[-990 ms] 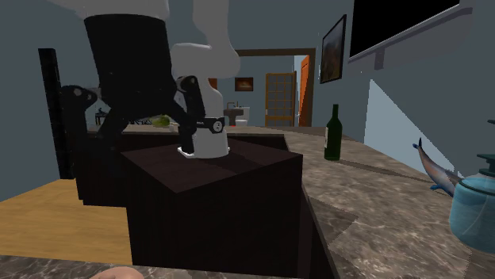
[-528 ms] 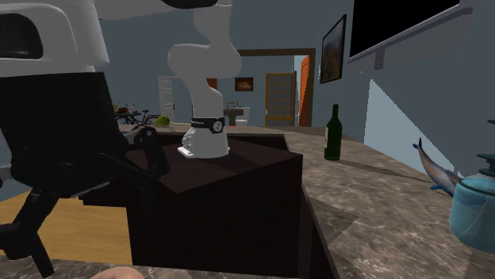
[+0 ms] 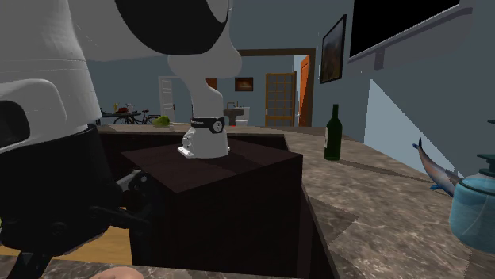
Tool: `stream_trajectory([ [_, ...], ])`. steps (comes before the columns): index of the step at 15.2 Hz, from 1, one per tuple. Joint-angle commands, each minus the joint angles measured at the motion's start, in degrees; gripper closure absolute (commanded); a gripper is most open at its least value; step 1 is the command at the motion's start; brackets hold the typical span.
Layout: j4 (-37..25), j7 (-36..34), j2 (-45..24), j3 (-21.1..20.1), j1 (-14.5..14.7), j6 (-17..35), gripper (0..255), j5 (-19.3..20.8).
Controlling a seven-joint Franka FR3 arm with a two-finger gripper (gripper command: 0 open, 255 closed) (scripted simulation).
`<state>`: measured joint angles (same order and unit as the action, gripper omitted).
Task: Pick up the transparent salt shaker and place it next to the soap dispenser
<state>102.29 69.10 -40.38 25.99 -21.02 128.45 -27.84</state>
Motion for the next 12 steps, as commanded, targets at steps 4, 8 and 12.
stream_trajectory([
  [4, 0.5, 0.4, -0.5, -0.3, -0.1, 0.9, 0, -0.4],
  [8, 0.4, 0.4, -0.5, -0.3, -0.1, 0.9, 0, -0.4],
  [12, 0.5, 0.4, -0.5, -0.3, -0.1, 0.9, 255, -0.4],
])
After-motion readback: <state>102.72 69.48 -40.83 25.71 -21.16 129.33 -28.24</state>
